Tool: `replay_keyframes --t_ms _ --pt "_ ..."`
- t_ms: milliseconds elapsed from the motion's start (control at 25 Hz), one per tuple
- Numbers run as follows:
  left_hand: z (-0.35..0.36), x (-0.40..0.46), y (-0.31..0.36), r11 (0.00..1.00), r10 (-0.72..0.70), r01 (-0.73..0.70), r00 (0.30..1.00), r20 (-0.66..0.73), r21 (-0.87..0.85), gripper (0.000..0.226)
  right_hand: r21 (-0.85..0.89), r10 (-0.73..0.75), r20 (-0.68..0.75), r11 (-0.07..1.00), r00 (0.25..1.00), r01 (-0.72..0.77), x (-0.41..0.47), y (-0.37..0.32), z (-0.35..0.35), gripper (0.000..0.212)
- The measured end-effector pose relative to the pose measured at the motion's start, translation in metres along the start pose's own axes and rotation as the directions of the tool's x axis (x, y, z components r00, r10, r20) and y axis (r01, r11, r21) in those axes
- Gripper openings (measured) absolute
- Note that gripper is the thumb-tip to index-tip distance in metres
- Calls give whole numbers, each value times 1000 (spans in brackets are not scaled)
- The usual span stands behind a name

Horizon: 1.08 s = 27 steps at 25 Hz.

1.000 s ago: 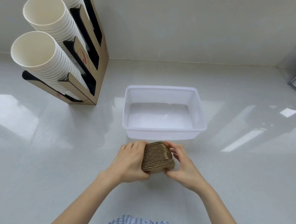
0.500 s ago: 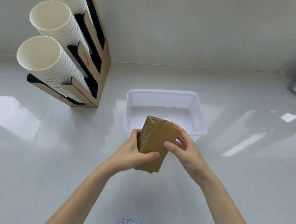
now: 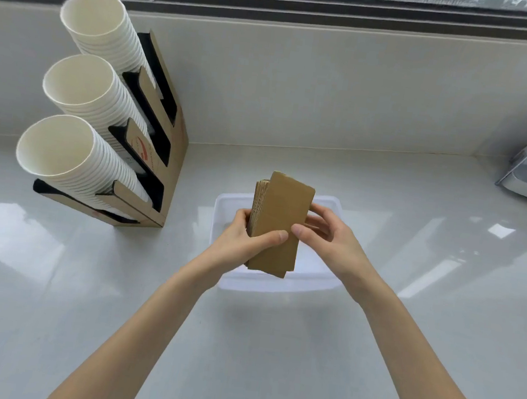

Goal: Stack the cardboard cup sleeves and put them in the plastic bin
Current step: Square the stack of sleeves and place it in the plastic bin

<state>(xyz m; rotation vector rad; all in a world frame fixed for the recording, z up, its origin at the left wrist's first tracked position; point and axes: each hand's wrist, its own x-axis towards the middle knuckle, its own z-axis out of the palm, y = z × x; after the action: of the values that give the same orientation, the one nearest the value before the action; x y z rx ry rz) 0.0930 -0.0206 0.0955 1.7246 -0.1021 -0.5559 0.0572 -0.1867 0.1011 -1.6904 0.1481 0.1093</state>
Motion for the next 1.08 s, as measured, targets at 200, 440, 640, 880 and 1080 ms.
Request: replay_keyframes --t_ms 200,440,640,880,1080 --pt "0 34 2 990 -97 95 995 -18 -100 69 -100 28 -121 994 992 -41 16 2 -22 35" --pt "12 65 -8 968 -209 210 978 24 -139 60 -132 114 -319 978 941 -163 34 26 -47 28" --pt "28 88 -15 953 -276 284 957 84 -107 49 -192 134 -366 957 921 -216 44 40 -57 33" --pt "50 100 -21 949 -266 291 946 186 -124 20 -350 75 -345 915 936 -202 58 50 -54 35" --pt "56 104 -24 944 -262 296 941 212 -147 47 -383 54 -311 907 949 -177 72 49 -58 38"
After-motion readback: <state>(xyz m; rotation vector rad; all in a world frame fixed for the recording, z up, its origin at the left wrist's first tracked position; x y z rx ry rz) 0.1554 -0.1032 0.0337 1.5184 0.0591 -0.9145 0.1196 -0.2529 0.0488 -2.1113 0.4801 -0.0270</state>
